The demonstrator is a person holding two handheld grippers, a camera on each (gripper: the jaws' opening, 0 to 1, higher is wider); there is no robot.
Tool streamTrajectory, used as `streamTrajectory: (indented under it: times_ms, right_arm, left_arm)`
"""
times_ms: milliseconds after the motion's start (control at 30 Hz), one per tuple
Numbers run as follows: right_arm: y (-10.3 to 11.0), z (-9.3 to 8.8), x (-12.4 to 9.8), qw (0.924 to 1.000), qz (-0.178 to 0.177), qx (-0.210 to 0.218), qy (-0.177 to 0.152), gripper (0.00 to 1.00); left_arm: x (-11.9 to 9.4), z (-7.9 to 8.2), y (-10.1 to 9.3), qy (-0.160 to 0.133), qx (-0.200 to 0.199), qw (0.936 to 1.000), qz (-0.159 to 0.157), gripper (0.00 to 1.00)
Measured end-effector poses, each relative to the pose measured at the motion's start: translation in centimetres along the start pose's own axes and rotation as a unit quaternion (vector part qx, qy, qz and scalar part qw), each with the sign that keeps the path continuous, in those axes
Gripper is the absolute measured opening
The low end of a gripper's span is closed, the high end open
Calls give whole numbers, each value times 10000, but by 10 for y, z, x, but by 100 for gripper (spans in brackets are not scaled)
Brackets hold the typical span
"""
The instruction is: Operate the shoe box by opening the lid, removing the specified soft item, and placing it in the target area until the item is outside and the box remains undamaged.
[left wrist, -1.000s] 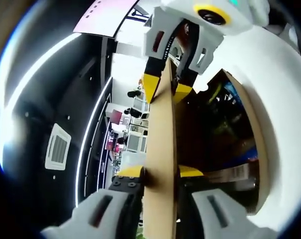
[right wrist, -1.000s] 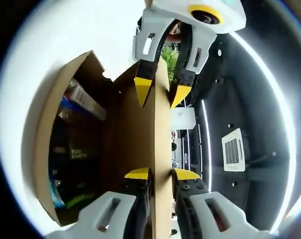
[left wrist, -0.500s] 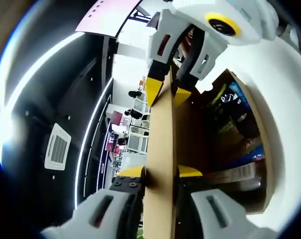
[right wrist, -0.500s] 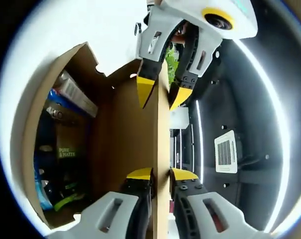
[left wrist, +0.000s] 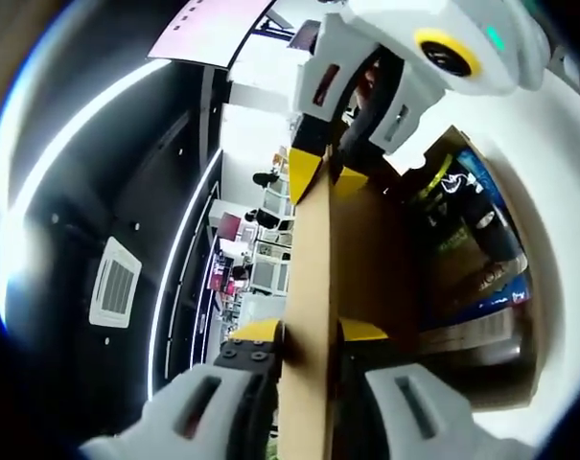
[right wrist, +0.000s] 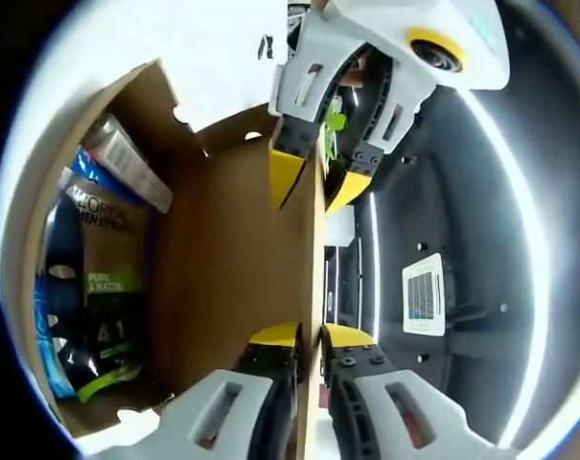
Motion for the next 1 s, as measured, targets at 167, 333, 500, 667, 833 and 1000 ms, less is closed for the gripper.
streamTrajectory:
  times_ms: [167,333,500,667,833,1000]
  right_arm:
    - [-1,-1,2,10000,25,-20,-9,6]
    - [-3,-2,6,10000,68,-24,-9,6]
    - [-5,-4,12,10000,97,12,-16,5]
    - [-8,-6,16,9997,230,68,-49,5]
    - [-9,-6,17,9996,281,56,-23,5]
    - [-12,-7,19,9991,395,139,35,4]
  left_arm:
    - [2,0,1,33,58,10000,4,21]
    - [4,-2,5,2,13,10000,-51,21]
    - [10,-3,9,53,-27,9999,-98,21]
    - [14,-6,13,114,31,9999,-64,19]
    - [17,-7,16,91,-78,9999,-109,19]
    - [21,-10,18,96,-118,9998,-130,20]
Point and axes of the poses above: the point that each gripper's makers call its tool centre point, and the gripper's own axes: x roughly forward along the fingers, y roughly to its left, z roughly out of its top, the point moved 4 cm from there along -x, roughly backward along the fingers
